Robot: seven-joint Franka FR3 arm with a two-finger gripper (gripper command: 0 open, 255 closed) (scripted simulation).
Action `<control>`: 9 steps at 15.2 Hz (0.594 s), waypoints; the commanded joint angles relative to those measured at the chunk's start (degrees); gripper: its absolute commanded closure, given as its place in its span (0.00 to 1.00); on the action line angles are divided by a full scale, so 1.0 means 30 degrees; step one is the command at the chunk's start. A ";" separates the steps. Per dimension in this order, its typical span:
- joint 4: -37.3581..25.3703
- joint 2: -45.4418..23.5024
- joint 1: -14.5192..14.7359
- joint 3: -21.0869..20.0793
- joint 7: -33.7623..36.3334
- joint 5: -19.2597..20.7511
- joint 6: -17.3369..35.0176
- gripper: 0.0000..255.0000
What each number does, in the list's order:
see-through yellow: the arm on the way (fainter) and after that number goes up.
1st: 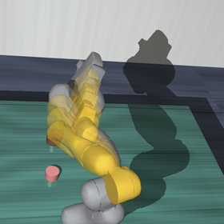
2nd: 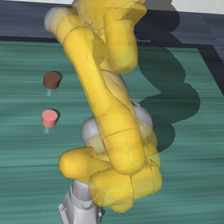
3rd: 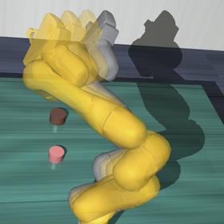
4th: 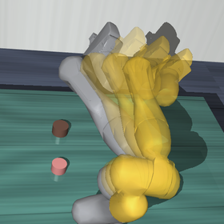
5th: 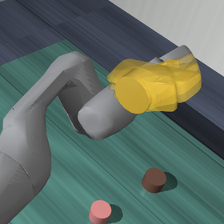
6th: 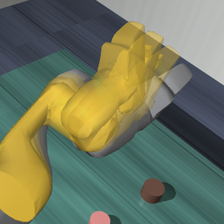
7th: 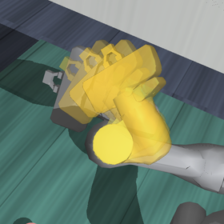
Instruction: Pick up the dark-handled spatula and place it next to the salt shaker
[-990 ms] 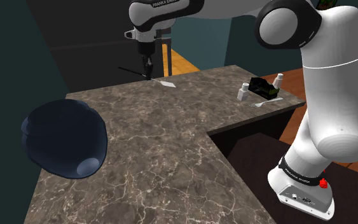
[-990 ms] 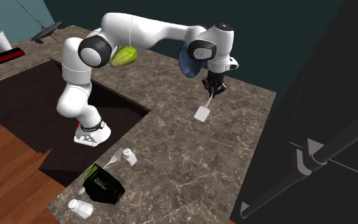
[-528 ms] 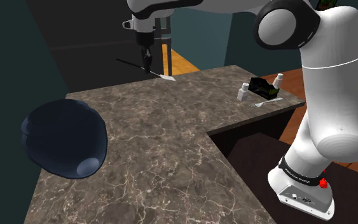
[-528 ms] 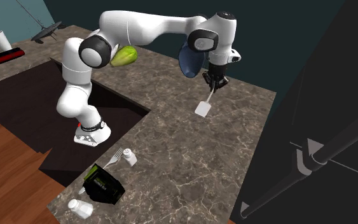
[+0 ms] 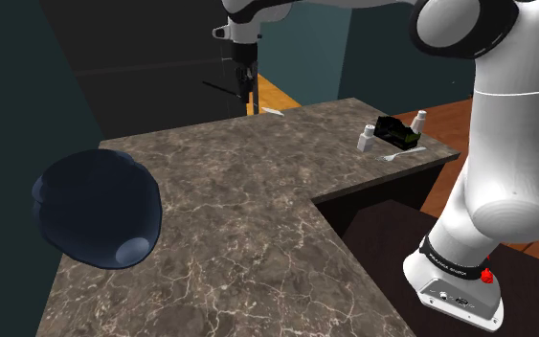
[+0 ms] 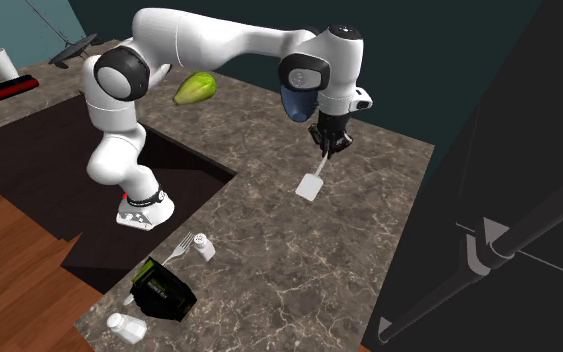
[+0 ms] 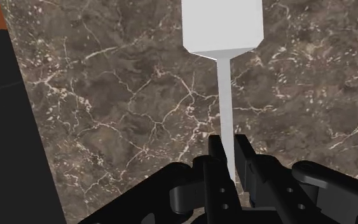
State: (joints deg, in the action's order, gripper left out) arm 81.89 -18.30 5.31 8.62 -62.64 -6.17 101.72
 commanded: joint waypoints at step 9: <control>0.3703 0.2687 -0.2188 0.1453 -0.3833 0.0019 0.0766 1.00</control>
State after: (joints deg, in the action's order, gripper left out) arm 92.43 -10.68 -0.63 12.55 -72.98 -6.10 103.94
